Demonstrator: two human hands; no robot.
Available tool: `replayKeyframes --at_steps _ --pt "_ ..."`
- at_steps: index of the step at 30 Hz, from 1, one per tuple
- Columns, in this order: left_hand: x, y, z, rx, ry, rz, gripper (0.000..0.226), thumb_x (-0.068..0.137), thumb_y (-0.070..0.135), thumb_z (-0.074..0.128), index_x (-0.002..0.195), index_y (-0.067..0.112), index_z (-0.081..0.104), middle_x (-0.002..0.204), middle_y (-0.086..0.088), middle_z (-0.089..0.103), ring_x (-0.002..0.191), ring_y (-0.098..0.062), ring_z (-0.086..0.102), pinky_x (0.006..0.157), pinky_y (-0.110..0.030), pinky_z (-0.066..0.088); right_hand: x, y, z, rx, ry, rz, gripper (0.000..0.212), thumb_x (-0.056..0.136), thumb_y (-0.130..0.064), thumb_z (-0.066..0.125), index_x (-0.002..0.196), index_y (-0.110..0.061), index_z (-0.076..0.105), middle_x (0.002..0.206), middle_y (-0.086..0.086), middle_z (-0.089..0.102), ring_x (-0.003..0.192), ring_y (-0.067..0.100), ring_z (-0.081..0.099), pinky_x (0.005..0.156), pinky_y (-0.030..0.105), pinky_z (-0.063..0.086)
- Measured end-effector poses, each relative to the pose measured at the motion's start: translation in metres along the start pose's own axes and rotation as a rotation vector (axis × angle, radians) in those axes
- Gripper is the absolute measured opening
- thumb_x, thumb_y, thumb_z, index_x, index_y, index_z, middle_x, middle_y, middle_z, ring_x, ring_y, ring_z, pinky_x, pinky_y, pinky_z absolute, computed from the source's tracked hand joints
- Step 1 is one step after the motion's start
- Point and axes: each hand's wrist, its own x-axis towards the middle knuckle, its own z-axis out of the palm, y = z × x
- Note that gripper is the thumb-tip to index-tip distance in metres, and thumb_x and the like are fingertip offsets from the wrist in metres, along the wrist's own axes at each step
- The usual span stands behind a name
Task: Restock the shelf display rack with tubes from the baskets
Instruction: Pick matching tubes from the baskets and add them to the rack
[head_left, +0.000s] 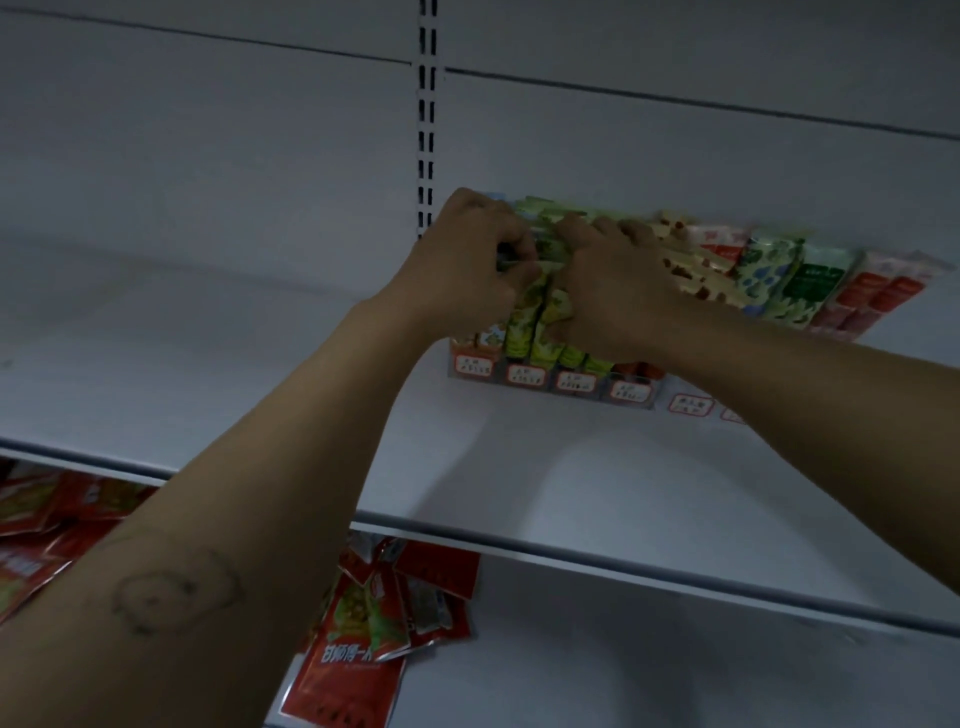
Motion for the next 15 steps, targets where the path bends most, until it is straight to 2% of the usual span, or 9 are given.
replayKeyframes --at_steps 2,6,9,12,15 --pt "0.001 -0.001 0.0 -0.011 -0.005 0.014 0.012 0.085 0.025 0.064 0.075 0.028 0.057 0.084 0.007 0.059 0.099 -0.014 0.041 0.085 -0.019 0.028 0.0 0.002 -0.002 -0.048 0.001 -0.005 0.042 0.08 -0.044 0.067 0.111 -0.015 0.066 0.146 0.008 0.029 0.131 0.029 0.031 0.111 0.047 0.017" --pt "0.0 0.0 -0.003 -0.009 -0.022 0.019 0.011 0.084 0.027 0.064 0.074 0.029 0.059 0.081 0.008 0.061 0.096 -0.016 0.045 0.085 -0.028 0.035 0.001 0.003 -0.007 -0.096 -0.042 -0.053 0.047 0.08 -0.05 0.065 0.113 -0.015 0.064 0.142 0.01 0.033 0.128 0.028 0.034 0.11 0.047 0.019" --pt "-0.001 0.002 -0.003 -0.01 -0.024 0.006 0.017 0.084 0.027 0.064 0.071 0.031 0.056 0.075 0.012 0.056 0.091 -0.015 0.044 0.083 -0.03 0.037 0.001 0.008 -0.016 -0.041 -0.051 -0.082 0.045 0.078 -0.052 0.067 0.108 -0.018 0.068 0.133 0.01 0.042 0.123 0.028 0.039 0.108 0.045 0.025" --pt "-0.001 0.004 -0.004 -0.002 -0.029 -0.021 0.017 0.085 0.027 0.065 0.071 0.031 0.056 0.076 0.008 0.058 0.091 -0.014 0.042 0.082 -0.03 0.038 0.003 0.014 -0.024 0.02 -0.049 -0.106 0.039 0.081 -0.05 0.065 0.1 -0.016 0.071 0.126 0.011 0.047 0.113 0.03 0.045 0.092 0.039 0.039" --pt "-0.001 0.007 -0.004 0.006 -0.026 -0.035 0.023 0.082 0.029 0.063 0.066 0.038 0.049 0.077 0.007 0.058 0.09 -0.013 0.044 0.086 -0.033 0.041 0.009 0.013 -0.02 0.07 -0.035 -0.05 0.038 0.084 -0.047 0.065 0.094 -0.01 0.064 0.115 0.012 0.054 0.096 0.03 0.053 0.071 0.033 0.04"
